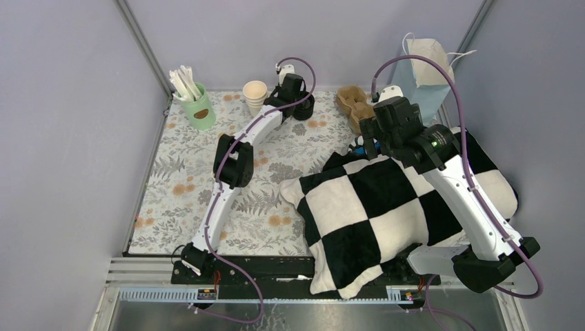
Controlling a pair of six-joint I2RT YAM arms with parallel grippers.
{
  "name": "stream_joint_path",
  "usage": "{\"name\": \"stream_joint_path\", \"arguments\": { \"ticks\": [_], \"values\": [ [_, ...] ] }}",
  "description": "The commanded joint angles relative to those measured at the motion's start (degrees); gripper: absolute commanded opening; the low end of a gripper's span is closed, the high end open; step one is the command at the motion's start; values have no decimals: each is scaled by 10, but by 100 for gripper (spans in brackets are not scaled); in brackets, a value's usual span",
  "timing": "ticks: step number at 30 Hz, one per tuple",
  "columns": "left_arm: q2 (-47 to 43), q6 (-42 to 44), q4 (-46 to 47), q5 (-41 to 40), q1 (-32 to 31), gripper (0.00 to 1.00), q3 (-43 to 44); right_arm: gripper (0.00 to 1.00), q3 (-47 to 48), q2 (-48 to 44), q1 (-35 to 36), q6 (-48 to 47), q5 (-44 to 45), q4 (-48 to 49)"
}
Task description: Pack the takeout coffee
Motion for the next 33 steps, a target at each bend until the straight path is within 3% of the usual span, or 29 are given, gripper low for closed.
{"name": "stream_joint_path", "arguments": {
  "ticks": [1, 6, 14, 25, 33],
  "values": [
    [-19, -6, 12, 7, 4, 28, 14, 100, -2, -14, -3, -8, 19, 12],
    [-19, -5, 12, 5, 4, 28, 19, 100, -2, -13, -3, -7, 17, 12],
    [-29, 3, 12, -4, 3, 38, 15, 100, -1, -10, -4, -3, 10, 10],
    [-36, 12, 20, -23, 1, 39, 13, 100, 0, -8, -4, -3, 8, 10],
    [-37, 19, 25, -28, -3, 31, 14, 100, -2, -7, -3, -2, 5, 9]
  ]
}}
